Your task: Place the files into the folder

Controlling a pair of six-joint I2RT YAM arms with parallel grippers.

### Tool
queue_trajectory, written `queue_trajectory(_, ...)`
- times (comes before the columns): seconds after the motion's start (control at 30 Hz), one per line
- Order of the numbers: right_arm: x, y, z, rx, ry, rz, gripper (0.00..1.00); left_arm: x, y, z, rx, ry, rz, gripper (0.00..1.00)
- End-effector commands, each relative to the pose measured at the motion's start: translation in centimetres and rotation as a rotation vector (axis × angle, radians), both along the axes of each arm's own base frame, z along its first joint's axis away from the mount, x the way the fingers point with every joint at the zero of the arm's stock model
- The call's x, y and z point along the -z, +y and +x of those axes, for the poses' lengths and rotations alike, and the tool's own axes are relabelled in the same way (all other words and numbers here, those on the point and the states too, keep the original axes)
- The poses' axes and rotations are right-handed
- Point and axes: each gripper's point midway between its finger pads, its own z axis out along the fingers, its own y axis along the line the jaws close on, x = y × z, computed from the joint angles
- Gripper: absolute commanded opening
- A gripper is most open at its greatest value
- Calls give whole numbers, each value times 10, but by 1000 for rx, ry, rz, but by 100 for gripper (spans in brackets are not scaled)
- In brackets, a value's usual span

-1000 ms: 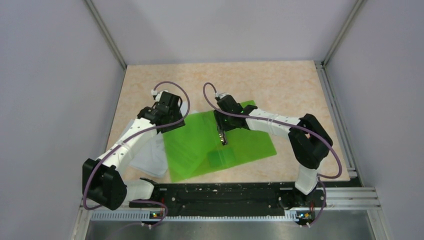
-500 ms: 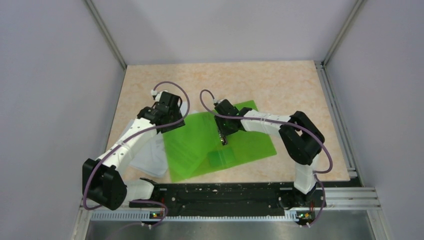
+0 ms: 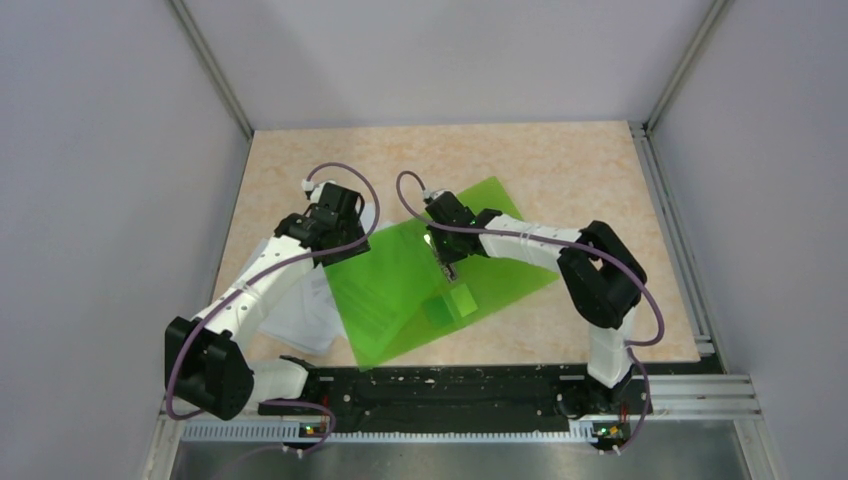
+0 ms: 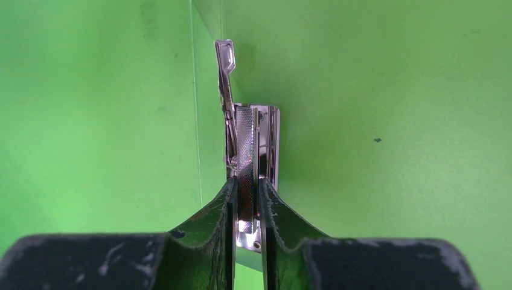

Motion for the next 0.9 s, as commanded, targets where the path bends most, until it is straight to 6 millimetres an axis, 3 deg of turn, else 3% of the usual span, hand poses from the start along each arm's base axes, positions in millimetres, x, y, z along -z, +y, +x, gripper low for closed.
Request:
queue_trajectory(0.0,-33,3,31,40,-92,42,13,-14,-3,9,-9,-37,-19,61)
queue_trajectory(0.3,-61,-38,82,88,-142,63,12,-15,-3,11,-7,-35,-17,61)
queue_trajectory(0.47,-73,-82,114,128,-142,101,12,-12,-3,12,-8,-24,-14,61)
queue_trajectory(0.7,-68,-144,146,186,-138,61,11,-7,-4,19,-43,-8,-33,61)
queue_trajectory(0.87,-64,-172,164,194,-153,26,11,-2,-4,26,-55,9,-44,62)
